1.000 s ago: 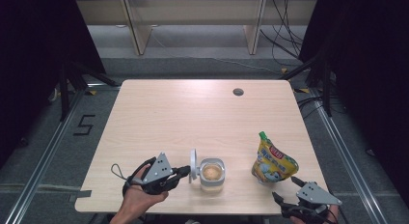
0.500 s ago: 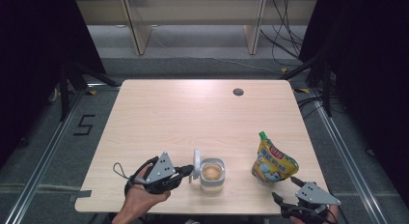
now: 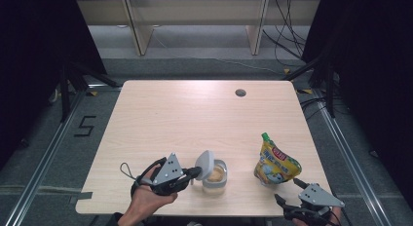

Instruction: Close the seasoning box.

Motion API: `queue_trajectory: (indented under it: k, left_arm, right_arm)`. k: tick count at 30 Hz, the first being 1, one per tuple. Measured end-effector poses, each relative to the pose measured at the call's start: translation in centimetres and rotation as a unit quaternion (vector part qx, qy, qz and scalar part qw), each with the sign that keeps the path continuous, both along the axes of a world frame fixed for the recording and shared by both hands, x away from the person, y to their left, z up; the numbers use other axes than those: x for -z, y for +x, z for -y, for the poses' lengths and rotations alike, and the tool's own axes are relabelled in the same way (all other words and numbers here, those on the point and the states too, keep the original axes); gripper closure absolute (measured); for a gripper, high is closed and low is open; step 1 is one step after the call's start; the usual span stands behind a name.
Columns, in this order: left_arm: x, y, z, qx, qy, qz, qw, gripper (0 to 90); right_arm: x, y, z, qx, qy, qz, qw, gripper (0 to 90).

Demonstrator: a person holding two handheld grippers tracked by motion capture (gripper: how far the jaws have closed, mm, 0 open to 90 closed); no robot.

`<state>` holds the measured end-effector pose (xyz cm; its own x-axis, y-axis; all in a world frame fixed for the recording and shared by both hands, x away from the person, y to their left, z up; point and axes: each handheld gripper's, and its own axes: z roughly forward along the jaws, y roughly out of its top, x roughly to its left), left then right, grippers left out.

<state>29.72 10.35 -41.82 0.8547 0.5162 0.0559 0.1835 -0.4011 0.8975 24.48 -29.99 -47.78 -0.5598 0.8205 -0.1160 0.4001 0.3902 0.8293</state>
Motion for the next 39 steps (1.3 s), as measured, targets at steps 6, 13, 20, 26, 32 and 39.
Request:
queue_trajectory:
  k: [6, 13, 20, 26, 32, 39]
  left_arm:
    - [-0.2, -0.1, 0.0, -0.001, -0.004, -0.002, 1.0000, 87.7]
    - [-0.5, 0.0, -0.9, 0.009, -0.025, -0.012, 0.9996, 81.4]
    - [-0.3, -0.3, -2.6, -0.006, -0.040, -0.027, 0.9988, 66.9]
    - [0.8, -0.7, -4.3, -0.023, -0.039, -0.038, 0.9982, 59.1]
    - [1.7, -1.1, -5.4, -0.028, -0.037, -0.049, 0.9977, 51.1]
    - [2.6, -1.4, -6.6, -0.043, -0.039, -0.057, 0.9967, 45.2]
  right_arm:
    - [0.0, 0.0, 0.1, 0.001, -0.007, 0.008, 0.9999, 20.2]
    - [0.0, 0.0, 0.0, 0.002, 0.001, 0.000, 1.0000, 20.2]
    - [0.0, 0.1, 0.1, -0.001, -0.008, 0.010, 0.9999, 20.3]
    - [0.1, 0.1, 0.1, -0.001, -0.008, 0.010, 0.9999, 20.2]
    - [0.1, 0.1, 0.1, -0.001, -0.008, 0.010, 0.9999, 20.3]
    - [0.1, 0.1, 0.1, -0.002, -0.008, 0.011, 0.9999, 20.2]
